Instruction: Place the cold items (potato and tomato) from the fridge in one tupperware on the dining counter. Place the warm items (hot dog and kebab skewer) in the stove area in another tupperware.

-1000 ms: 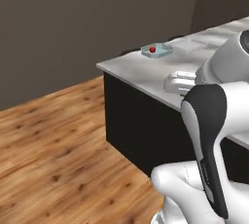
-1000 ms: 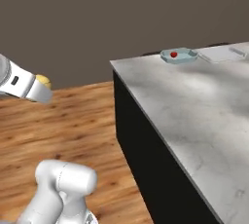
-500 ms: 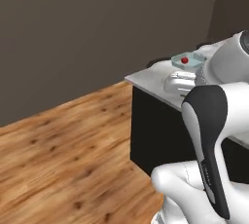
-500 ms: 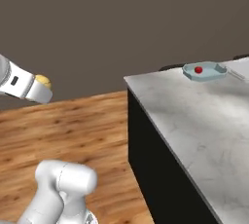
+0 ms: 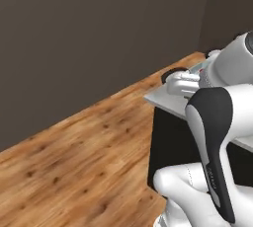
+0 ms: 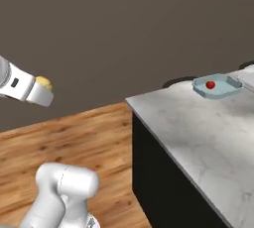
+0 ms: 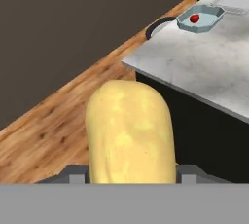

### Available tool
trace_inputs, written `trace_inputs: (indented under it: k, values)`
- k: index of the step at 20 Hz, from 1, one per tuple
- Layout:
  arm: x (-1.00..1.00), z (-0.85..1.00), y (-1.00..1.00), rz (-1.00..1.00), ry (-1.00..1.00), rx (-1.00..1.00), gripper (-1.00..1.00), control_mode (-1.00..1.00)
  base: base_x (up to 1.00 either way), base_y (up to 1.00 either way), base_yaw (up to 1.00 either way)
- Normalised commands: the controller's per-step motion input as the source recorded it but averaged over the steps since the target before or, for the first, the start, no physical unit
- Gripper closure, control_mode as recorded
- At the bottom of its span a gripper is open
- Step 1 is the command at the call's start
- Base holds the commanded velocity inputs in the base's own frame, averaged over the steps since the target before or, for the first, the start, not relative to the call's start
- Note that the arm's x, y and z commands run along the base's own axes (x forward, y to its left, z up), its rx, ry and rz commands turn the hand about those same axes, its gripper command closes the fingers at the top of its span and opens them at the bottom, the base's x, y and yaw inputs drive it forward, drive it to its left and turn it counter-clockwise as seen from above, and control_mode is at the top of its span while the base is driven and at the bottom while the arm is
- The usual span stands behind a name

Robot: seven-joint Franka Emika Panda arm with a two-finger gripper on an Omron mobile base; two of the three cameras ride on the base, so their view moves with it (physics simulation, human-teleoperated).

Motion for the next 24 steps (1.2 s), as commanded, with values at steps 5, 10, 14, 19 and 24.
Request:
trace_inputs:
  k: [5,10,14,19,24]
  values:
    - [0.0,0.0,0.0,0.0,0.0,0.0,1.0,1.0,1.0,0.92,-0.58]
    - [0.0,0.0,0.0,0.0,0.0,0.0,1.0,1.0,1.0,1.0,-0.8]
    - [0.0,0.0,0.0,0.0,0.0,0.0,1.0,1.0,0.92,1.0,-0.95]
    - [0.0,0.0,0.0,0.0,0.0,0.0,1.0,1.0,0.7,1.0,-0.86]
    - [0.0,0.0,0.0,0.0,0.0,0.0,1.0,1.0,0.54,1.0,-0.86]
